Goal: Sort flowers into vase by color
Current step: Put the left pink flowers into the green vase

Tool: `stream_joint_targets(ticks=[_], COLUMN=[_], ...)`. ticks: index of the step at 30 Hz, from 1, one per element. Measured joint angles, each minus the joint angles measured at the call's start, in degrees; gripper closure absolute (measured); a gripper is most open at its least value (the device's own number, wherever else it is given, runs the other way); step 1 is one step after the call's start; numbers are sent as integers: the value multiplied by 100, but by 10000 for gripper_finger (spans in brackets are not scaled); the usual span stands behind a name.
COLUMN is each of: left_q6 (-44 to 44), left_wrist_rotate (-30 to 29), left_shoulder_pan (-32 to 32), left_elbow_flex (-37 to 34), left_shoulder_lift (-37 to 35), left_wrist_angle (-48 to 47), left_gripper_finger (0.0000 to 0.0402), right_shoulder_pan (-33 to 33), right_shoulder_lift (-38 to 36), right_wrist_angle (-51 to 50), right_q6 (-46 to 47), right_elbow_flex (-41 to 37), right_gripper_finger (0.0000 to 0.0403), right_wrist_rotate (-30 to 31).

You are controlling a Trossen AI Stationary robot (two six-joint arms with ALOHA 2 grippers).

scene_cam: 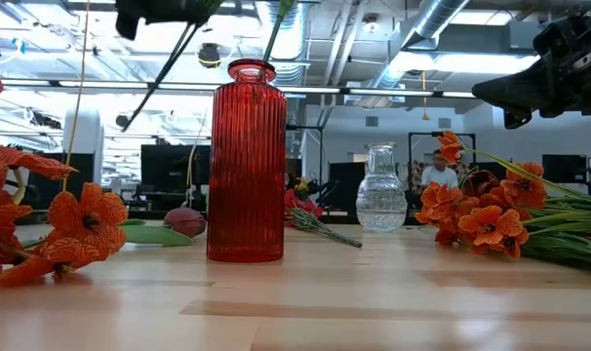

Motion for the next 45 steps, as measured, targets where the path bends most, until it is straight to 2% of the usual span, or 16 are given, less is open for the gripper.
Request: stream_joint_targets(ticks=[4, 9, 13, 21, 26, 45], left_q6=[522, 1000, 1251, 1296, 1188, 839], left_wrist_rotate=[624, 1796, 2429, 3719, 3888, 3817], left_shoulder_pan=[298, 761, 1192, 2130, 2387, 2423], left_elbow_flex=[-1, -424, -778, -890, -891, -892], left_shoulder_lift=[0, 96, 294, 952, 1366, 2054], left_wrist_angle=[743, 2327, 3526, 4605, 4982, 4738], left_gripper_finger=[397, 397, 397, 397, 397, 387], right_shoulder_pan=[1, 2, 0, 1, 1, -1], right_shoulder_lift=[1, 2, 2, 0, 0, 0], right_wrist_angle=[-1, -1, -1, -1, -1, -1], right_q6=[0, 1, -2, -1, 1, 1], right_elbow_flex=[0, 0, 0, 0, 0, 0], right_gripper_finger=[360, 360, 360, 360, 360, 360], right_wrist_rotate=[1, 2, 1, 4, 4, 4])
